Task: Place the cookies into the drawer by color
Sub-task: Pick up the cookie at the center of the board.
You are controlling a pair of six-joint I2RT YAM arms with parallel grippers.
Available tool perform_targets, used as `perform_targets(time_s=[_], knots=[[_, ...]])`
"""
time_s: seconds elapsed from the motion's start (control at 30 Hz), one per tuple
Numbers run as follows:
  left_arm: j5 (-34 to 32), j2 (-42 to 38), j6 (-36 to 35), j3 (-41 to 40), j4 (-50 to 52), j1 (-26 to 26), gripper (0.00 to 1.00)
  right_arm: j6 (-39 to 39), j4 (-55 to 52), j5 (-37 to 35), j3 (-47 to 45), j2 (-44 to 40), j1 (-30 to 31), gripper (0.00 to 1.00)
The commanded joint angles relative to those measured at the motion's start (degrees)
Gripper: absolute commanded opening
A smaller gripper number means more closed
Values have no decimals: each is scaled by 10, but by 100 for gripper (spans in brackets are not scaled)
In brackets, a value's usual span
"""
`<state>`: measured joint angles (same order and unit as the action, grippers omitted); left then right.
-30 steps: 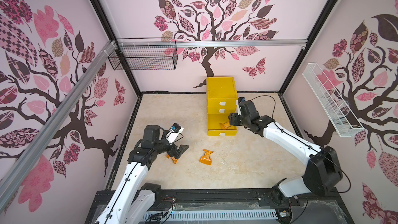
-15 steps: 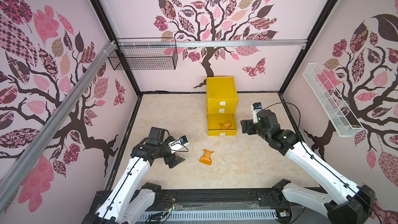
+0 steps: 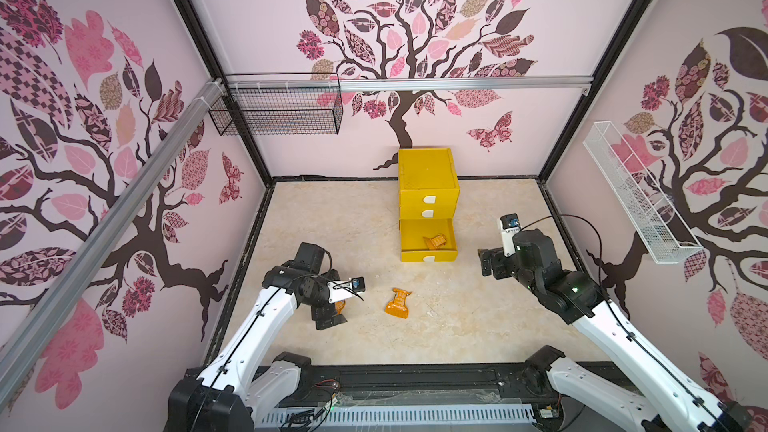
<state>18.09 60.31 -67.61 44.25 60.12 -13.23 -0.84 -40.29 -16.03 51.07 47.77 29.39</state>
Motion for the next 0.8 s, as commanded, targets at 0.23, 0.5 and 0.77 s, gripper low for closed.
perform_targets(time_s=[0.23, 0.5, 0.77], knots=[[-69, 53, -124, 0, 13, -3, 97, -2, 39, 52, -119, -151, -1, 99], [-107, 111, -176, -1, -18, -2, 97, -2, 48, 59, -151, -175, 0, 99], [-103, 160, -198, 2, -72, -11, 97, 0, 61, 32, -171, -196, 1, 99]])
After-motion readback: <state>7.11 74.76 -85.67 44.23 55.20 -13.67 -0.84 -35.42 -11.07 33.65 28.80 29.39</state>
